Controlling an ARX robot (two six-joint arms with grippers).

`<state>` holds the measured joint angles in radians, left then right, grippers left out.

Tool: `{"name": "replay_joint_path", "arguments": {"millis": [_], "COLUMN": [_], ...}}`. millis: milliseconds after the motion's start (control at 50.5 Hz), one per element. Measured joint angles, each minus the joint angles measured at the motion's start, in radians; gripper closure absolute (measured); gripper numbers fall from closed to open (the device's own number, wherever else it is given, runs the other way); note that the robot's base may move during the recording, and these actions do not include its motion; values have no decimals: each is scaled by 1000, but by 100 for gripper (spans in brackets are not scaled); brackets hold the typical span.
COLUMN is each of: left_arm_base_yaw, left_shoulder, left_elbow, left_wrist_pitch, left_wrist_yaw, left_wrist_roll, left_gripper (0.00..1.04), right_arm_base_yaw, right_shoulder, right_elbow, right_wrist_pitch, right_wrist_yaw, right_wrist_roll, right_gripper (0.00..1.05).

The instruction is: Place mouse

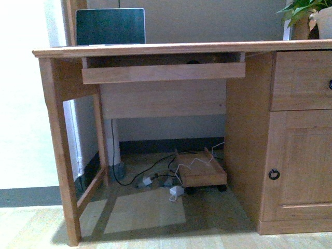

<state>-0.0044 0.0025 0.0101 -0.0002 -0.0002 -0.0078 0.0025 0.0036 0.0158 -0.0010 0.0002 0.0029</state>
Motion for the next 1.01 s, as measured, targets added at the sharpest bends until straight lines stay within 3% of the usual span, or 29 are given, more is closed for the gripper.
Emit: {"name": "replay_joint_path", "arguments": {"millis": [1009], "left_arm_base_yaw": [0], "left_shoulder": [0], "left_elbow": [0], "left_wrist_pitch": [0], "left_wrist_yaw": [0], "left_wrist_roll": [0], "left_gripper": [8], "right_arm_base_yaw": [0], "right_shoulder": [0], "right_elbow": [0], "right_wrist_pitch": [0], "right_wrist_yaw": [0], "right_wrist_roll": [0], "right_gripper": [7]}}
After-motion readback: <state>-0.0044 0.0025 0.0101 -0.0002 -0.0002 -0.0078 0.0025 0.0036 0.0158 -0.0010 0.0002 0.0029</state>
